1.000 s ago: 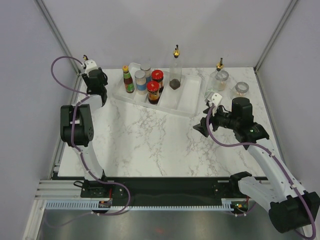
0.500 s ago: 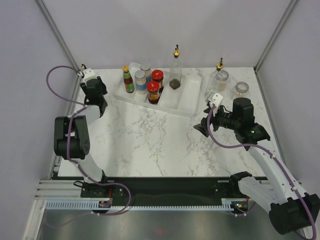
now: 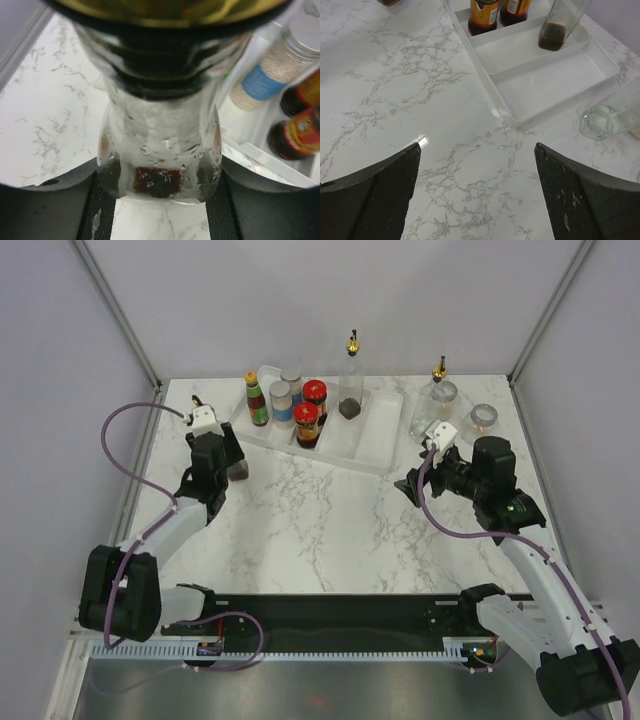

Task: Organize the condiment bottles
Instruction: Pick up the bottle from the corner of the board, then place the bottle in the storage box.

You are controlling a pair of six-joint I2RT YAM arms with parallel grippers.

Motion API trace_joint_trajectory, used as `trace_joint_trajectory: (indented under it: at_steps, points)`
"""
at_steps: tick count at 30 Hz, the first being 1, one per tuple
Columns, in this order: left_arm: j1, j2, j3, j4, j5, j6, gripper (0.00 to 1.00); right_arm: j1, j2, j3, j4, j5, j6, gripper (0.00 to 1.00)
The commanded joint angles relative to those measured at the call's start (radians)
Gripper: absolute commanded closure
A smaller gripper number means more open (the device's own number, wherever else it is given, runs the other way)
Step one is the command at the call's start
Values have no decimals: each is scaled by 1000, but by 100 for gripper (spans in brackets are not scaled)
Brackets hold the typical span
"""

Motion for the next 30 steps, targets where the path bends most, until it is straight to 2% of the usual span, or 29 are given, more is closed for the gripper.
trace_joint_trajectory:
  at_steps: [1,6,8,12,13,14,17,22,30]
  points:
    - [-55,-140,-25,54,24,-57,98,-19,-7,11,46,54,26,2]
    - [-156,-223,-39,17,180,-79,98,-48,-3,12,55,87,46,2]
    - [-203,-226,-22,16,180,-79,98,-59,-3,12,59,100,55,2]
    - [-282,-168,92,16,180,-79,98,-82,5,12,69,140,73,2]
    - [-300,-151,119,10,236,-77,98,-85,5,11,69,140,75,2]
    - [-337,-102,145,-10,330,-57,98,-86,5,11,71,143,76,2]
    - [-395,5,295,-23,344,-17,98,-94,2,6,75,149,79,2]
    - [-435,182,478,-29,344,7,98,-108,-3,3,83,156,86,2]
    - [-435,452,787,-88,277,138,98,-116,-10,5,88,176,92,2]
